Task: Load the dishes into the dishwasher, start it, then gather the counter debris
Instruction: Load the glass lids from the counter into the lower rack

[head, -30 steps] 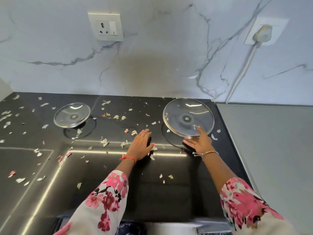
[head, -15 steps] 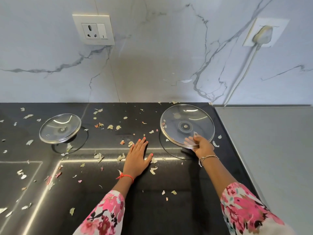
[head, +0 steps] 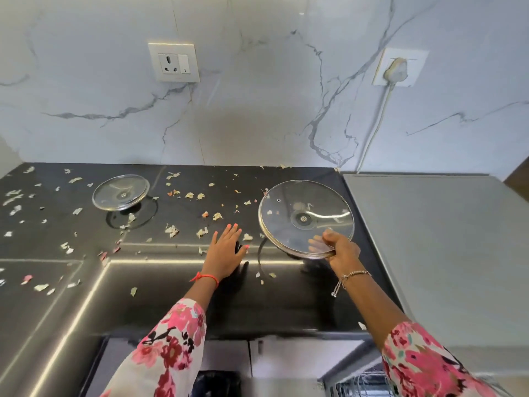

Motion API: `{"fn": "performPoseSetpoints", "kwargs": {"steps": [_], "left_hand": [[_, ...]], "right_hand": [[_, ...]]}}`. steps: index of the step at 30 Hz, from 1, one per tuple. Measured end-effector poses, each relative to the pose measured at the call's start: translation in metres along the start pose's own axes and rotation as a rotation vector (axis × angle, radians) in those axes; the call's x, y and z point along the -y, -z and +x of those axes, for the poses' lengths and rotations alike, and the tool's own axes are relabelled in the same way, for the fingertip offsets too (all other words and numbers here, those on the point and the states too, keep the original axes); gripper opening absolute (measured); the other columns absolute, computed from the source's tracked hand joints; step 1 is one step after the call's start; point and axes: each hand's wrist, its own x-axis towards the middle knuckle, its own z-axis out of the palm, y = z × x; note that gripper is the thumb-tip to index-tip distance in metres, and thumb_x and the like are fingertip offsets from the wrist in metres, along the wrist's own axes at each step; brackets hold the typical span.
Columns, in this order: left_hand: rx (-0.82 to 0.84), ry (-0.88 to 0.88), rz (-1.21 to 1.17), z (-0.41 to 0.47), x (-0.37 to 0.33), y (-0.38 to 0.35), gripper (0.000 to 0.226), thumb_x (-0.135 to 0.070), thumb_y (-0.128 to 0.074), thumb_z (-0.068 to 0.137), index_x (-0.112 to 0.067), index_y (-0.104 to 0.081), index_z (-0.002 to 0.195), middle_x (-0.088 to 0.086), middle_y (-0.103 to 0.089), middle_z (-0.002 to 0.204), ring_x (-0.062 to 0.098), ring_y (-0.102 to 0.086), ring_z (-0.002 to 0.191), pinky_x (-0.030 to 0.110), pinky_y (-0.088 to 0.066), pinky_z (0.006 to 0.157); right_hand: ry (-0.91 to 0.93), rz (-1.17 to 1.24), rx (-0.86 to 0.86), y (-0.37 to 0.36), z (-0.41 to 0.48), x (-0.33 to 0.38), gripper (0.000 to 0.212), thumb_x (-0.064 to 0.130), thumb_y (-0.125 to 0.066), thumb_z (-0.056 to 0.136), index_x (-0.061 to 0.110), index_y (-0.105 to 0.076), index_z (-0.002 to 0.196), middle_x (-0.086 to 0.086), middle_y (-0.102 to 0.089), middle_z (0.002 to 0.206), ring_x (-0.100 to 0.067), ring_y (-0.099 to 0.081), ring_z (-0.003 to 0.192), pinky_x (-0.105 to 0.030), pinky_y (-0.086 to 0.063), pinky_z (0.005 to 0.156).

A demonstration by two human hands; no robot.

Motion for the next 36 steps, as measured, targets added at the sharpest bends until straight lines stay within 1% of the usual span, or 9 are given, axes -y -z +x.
{"fn": "performPoseSetpoints", "kwargs": {"steps": [3, 5, 7, 8, 10, 13, 17, 25, 36], "left_hand": [[-0.108, 0.038, -0.056, -0.053, -0.019, -0.011, 0.051, -0.033, -0.046, 0.094, -0.011, -0.036, 0.140, 0.004, -0.028, 0.152, 0.017, -0.014, 0.144, 0.039, -0.007, 0.117], [-0.187, 0.059, -0.081, -0.098, -0.035, -0.024, 0.048, -0.028, -0.053, 0.091, -0.006, -0.044, 0.133, 0.010, -0.038, 0.146, 0.024, -0.024, 0.141, 0.041, -0.014, 0.115], [-0.254, 0.066, -0.096, -0.146, -0.050, -0.039, 0.046, -0.025, -0.058, 0.088, -0.002, -0.050, 0.127, 0.015, -0.046, 0.138, 0.029, -0.033, 0.136, 0.043, -0.022, 0.113], [-0.283, 0.065, -0.097, -0.167, -0.056, -0.048, 0.045, -0.024, -0.059, 0.086, -0.002, -0.052, 0.124, 0.016, -0.050, 0.134, 0.031, -0.036, 0.133, 0.044, -0.026, 0.112], [-0.290, 0.087, -0.091, -0.215, -0.073, -0.063, 0.045, -0.023, -0.061, 0.083, -0.002, -0.053, 0.122, 0.017, -0.051, 0.132, 0.033, -0.039, 0.132, 0.046, -0.029, 0.109], [-0.225, 0.147, -0.087, -0.278, -0.100, -0.081, 0.051, -0.028, -0.059, 0.085, -0.002, -0.048, 0.128, 0.016, -0.046, 0.138, 0.032, -0.034, 0.135, 0.046, -0.023, 0.111], [-0.126, 0.220, -0.086, -0.351, -0.140, -0.101, 0.055, -0.034, -0.052, 0.091, -0.010, -0.036, 0.139, 0.007, -0.029, 0.150, 0.023, -0.015, 0.143, 0.040, -0.008, 0.117], [0.015, 0.262, -0.027, -0.490, -0.197, -0.171, 0.061, -0.045, -0.044, 0.092, -0.011, -0.032, 0.141, 0.005, -0.026, 0.151, 0.021, -0.013, 0.144, 0.039, -0.005, 0.116], [0.224, 0.192, -0.068, -0.651, -0.320, -0.266, 0.059, -0.038, -0.047, 0.093, -0.008, -0.030, 0.141, 0.008, -0.026, 0.152, 0.021, -0.013, 0.144, 0.038, -0.007, 0.117]], "right_hand": [[0.034, -0.044, 0.047, 0.035, -0.023, -0.009, 0.007, -0.014, -0.056, 0.076, -0.008, -0.059, 0.077, -0.028, -0.063, 0.084, -0.035, -0.067, 0.058, -0.046, -0.057, 0.050], [0.053, -0.059, 0.084, 0.064, -0.039, -0.018, 0.011, -0.014, -0.059, 0.074, -0.008, -0.062, 0.083, -0.029, -0.064, 0.096, -0.042, -0.065, 0.081, -0.052, -0.057, 0.068], [0.060, -0.066, 0.129, 0.098, -0.058, -0.027, 0.015, -0.014, -0.061, 0.073, -0.003, -0.065, 0.083, -0.022, -0.067, 0.089, -0.038, -0.065, 0.086, -0.055, -0.051, 0.084], [0.058, -0.069, 0.162, 0.112, -0.067, -0.030, 0.017, -0.014, -0.059, 0.074, 0.000, -0.065, 0.080, -0.017, -0.069, 0.078, -0.032, -0.068, 0.075, -0.053, -0.051, 0.083], [0.028, -0.068, 0.240, 0.143, -0.094, -0.037, 0.019, -0.015, -0.053, 0.078, 0.002, -0.062, 0.076, -0.010, -0.067, 0.057, -0.025, -0.067, 0.053, -0.047, -0.056, 0.065], [-0.031, -0.124, 0.287, 0.190, -0.138, -0.045, 0.020, -0.015, -0.048, 0.082, 0.001, -0.058, 0.077, -0.010, -0.064, 0.050, -0.025, -0.064, 0.044, -0.038, -0.055, 0.042], [-0.097, -0.251, 0.318, 0.254, -0.185, -0.061, 0.016, -0.010, -0.049, 0.086, 0.003, -0.058, 0.082, -0.011, -0.065, 0.053, -0.026, -0.065, 0.046, -0.038, -0.054, 0.041], [-0.162, -0.329, 0.264, 0.402, -0.254, -0.107, 0.016, -0.010, -0.047, 0.087, 0.002, -0.057, 0.082, -0.009, -0.065, 0.050, -0.025, -0.063, 0.042, -0.034, -0.052, 0.037], [-0.160, -0.384, -0.038, 0.637, -0.347, -0.135, 0.012, -0.013, -0.054, 0.078, -0.003, -0.061, 0.078, -0.008, -0.064, 0.049, -0.025, -0.063, 0.045, -0.038, -0.053, 0.039]]}}
